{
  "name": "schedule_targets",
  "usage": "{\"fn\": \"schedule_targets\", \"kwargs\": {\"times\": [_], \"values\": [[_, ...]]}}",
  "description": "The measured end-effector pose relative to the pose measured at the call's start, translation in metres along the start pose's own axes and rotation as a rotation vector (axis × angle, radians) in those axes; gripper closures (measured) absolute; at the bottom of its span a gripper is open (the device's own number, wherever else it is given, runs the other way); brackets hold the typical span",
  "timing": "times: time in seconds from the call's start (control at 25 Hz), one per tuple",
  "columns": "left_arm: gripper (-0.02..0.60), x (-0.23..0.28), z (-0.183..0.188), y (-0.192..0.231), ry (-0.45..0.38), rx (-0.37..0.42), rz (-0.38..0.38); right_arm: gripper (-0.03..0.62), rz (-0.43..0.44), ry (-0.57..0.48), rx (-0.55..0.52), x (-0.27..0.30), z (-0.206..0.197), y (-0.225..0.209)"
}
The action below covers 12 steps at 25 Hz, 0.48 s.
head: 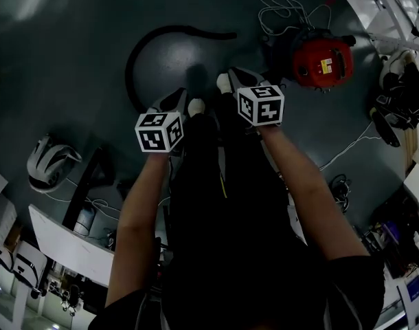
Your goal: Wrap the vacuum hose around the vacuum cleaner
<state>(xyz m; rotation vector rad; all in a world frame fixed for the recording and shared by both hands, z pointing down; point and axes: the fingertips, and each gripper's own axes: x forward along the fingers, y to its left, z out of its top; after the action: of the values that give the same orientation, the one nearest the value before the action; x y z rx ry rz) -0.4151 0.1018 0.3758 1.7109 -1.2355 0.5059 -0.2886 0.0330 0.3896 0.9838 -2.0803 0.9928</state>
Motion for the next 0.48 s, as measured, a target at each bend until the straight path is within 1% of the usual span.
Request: {"fn": "schedule_targets", "kwargs": {"times": [0.32,0.48], "values": [[0.572,0.079,0.008,0.013,0.000,-0.020,-0.002,0.599,0.031,0.044,-0.014,0.053,-0.010,-0.033],[0.571,0.116,0.012,0.026,0.002,-0.031,0.004,0.599,0.058,0.042,-0.015,0.083,-0.014,-0.044]]}}
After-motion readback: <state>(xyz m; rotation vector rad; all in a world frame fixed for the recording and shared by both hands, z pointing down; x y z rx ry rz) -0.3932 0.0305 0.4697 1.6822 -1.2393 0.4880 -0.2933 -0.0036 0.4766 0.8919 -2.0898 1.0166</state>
